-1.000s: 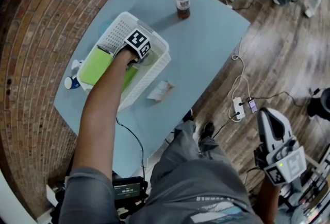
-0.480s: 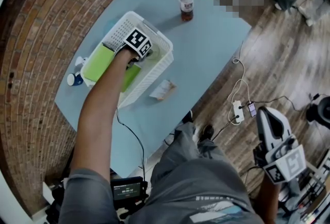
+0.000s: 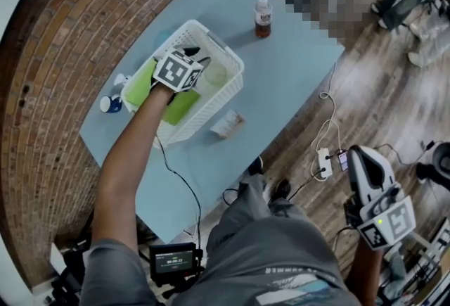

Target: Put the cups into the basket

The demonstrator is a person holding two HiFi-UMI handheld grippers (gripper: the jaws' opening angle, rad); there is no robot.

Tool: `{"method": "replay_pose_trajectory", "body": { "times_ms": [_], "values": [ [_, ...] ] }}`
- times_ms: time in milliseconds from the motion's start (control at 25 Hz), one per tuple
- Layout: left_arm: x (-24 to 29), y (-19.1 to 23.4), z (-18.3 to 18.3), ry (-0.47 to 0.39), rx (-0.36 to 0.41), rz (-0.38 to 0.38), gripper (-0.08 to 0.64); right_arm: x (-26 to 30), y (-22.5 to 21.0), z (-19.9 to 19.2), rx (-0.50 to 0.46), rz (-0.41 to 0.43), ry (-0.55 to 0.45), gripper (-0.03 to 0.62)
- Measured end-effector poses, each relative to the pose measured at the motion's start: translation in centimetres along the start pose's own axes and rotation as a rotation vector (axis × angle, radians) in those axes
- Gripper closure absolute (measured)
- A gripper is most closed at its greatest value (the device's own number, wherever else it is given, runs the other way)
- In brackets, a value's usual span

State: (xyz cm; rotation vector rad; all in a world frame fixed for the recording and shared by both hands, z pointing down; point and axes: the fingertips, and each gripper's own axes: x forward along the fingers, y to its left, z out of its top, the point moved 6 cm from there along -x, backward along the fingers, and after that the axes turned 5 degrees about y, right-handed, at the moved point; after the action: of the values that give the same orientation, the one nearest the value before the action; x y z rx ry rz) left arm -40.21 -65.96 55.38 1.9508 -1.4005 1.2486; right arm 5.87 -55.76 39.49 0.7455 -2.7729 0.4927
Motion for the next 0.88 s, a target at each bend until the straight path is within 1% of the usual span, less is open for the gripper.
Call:
{"method": "replay_pose_trajectory", "body": {
  "times_ms": [80,160,240,360,400,520,640,760,880],
  "values": [
    [-2.4,-0.9,0.9,-0.093,0.023,0.052,0.387,-0.2,0.2,0.0,-0.008,0.006,-0.003,0.581],
    [-4.7,-1.9,1.8,-0.193,0.048,0.096,0.417,-0.4,0.4,0.1,-0.014,0.012,-0.007,0.581],
    [-6.9,-3.1,2.4,-0.273,0.067,0.129,0.449,-0.7,0.6,0.1,-0.019,0.018,-0.012,0.581],
    [-10.4,-5.2,3.2,-0.389,0.097,0.166,0.551,-1.3,0.9,0.2,-0.024,0.025,-0.017,0.581],
    [-11.6,-6.0,3.6,-0.432,0.113,0.173,0.56,-1.5,1.1,0.2,-0.026,0.028,-0.018,0.581],
    [-15.1,-8.6,4.6,-0.546,0.165,0.189,0.56,-2.1,1.5,0.2,-0.034,0.038,-0.026,0.581],
    [-18.6,-11.0,5.6,-0.631,0.189,0.192,0.56,-2.7,1.8,0.5,-0.049,0.047,-0.033,0.582],
    [-21.9,-13.1,6.8,-0.703,0.203,0.184,0.56,-3.2,2.3,0.6,-0.063,0.057,-0.043,0.583],
    [-25.1,-15.3,7.8,-0.75,0.218,0.168,0.56,-3.8,3.0,0.8,-0.09,0.075,-0.059,0.583]
  ]
}}
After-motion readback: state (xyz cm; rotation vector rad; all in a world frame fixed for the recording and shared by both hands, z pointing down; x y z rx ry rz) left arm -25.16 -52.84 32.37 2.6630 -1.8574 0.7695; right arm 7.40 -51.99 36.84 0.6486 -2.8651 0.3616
